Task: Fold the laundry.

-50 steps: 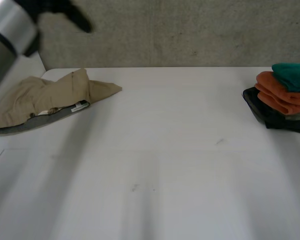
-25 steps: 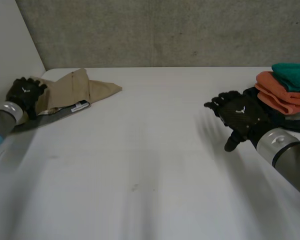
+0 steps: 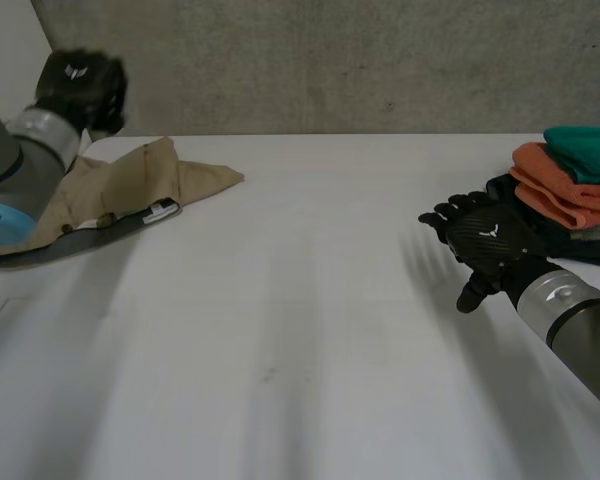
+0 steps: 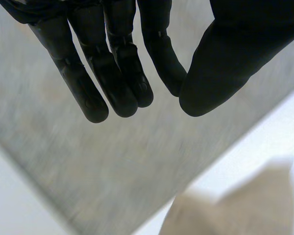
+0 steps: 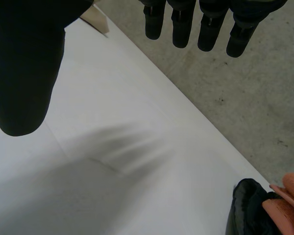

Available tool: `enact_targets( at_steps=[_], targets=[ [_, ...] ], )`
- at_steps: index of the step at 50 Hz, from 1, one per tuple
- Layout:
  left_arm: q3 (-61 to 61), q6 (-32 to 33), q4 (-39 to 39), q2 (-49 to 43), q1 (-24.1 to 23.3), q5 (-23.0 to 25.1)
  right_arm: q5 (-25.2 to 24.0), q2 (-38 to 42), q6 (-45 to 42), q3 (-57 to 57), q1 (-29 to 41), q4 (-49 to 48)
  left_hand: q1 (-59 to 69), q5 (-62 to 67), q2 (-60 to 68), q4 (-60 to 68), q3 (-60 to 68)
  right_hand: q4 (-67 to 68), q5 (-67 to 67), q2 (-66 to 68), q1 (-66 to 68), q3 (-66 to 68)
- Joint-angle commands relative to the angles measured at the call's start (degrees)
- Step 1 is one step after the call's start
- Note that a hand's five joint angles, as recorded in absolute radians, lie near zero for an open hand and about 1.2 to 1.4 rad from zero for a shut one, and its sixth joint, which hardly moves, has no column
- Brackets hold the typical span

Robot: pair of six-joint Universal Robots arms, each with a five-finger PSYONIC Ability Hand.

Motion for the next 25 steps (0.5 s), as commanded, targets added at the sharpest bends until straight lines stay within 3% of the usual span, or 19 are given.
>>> enact_targets(
  at_steps=[1,2,4,5,15,25],
  targets=[
    [-7.25,-8.32,4.39,10.25,-6.04,-0.62,0.31,-0.18,0.33,0.19,-0.06,0.24,12.38,15.08,11.51,11.42,11.95,-2.0,-2.68,-1.99,-2.96,-1.89],
    [-7.25,-7.19,6.06,8.25,-5.95,-0.45,0.31,-0.18,0.33,0.28,-0.14,0.24,-13.75,-11.04,-14.61,-14.7,-14.18,-2.0,-2.68,-1.99,-2.96,-1.89],
    [-6.81,-5.34,6.25,5.7,-5.69,-0.45,-0.04,-0.18,0.33,0.63,-0.06,0.24,-51.51,-48.8,-52.37,-52.46,-51.94,-2.0,-2.68,-1.99,-2.96,-1.89],
    [-6.46,-4.11,6.16,4.29,-5.42,-0.45,-0.13,-0.27,0.33,0.89,-0.14,0.24,-56.35,-53.64,-57.22,-57.31,-56.78,-2.0,-2.68,-1.99,-2.96,-1.89],
    [1.17,16.09,5.37,-13.71,6.7,0.08,-0.13,0.0,-0.11,0.89,-0.14,0.15,-56.4,-53.69,-57.26,-57.36,-56.83,-2.0,-2.68,-1.99,-2.96,-1.89],
    [13.84,19.02,5.46,-28.24,11.8,0.34,0.05,0.61,-0.11,0.81,-0.14,-0.02,-55.56,-52.85,-56.42,-56.52,-55.99,-2.0,-2.68,-1.99,-2.96,-1.89]
  ],
)
